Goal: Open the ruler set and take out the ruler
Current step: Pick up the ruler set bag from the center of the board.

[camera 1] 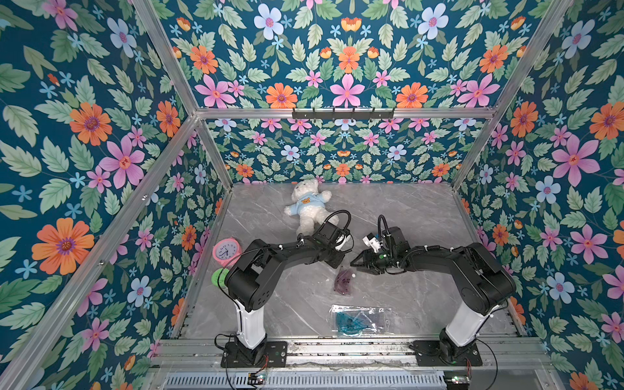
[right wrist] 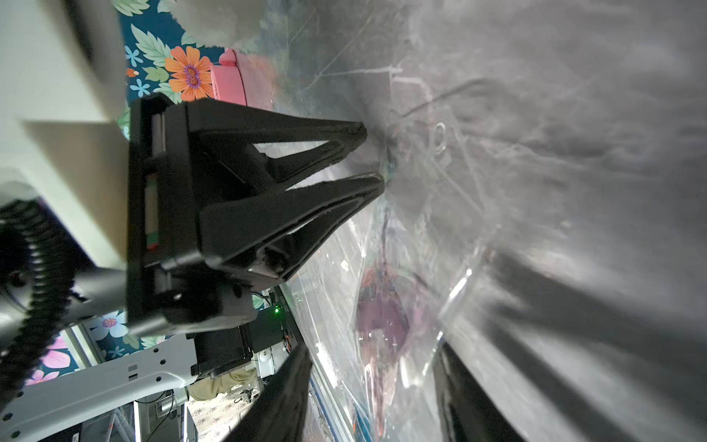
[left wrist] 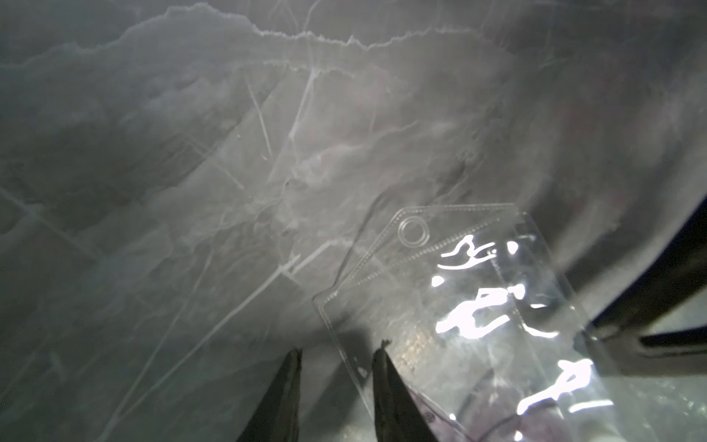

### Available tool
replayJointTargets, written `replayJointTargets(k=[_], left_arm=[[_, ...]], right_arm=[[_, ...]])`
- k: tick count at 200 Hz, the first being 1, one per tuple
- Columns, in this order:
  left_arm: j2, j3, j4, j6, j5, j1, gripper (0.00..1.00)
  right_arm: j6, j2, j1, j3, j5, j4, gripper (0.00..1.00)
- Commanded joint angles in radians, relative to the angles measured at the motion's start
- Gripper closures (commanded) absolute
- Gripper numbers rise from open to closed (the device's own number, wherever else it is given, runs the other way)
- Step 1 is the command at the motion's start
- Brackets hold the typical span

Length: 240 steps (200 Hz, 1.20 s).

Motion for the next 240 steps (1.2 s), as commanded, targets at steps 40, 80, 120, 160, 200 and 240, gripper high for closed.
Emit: replayJointTargets(k=[40, 80, 120, 160, 200, 240], left_arm=[[-0.001, -0.008, -0.063, -0.011, 0.017, -0.001, 0.65], [-0.004, -0.012, -0.057, -0.015, 0.013, -0.001, 0.64], [-0.008, -0.015, -0.051, -0.020, 0.009, -0.001, 0.63], [-0.019, -0.025, -0.034, -0.037, -0.009, -0.001, 0.60], [-0.073, -0.059, 0.020, -0.073, -0.115, 0.000, 0.43], [-0.211, -0.121, 0.092, -0.063, -0.294, -0.001, 0.25]], right_arm=[[0.001, -0.001, 0.012, 0.021, 0.017, -0.009, 0.62], [-0.017, 0.011, 0.024, 0.044, 0.026, -0.036, 0.65], [-0.033, 0.026, 0.037, 0.074, 0.038, -0.070, 0.76], [-0.035, 0.023, 0.038, 0.082, 0.047, -0.086, 0.89], [-0.013, -0.003, 0.037, 0.103, 0.067, -0.110, 0.97], [-0.005, -0.058, 0.035, 0.191, 0.132, -0.243, 0.97]])
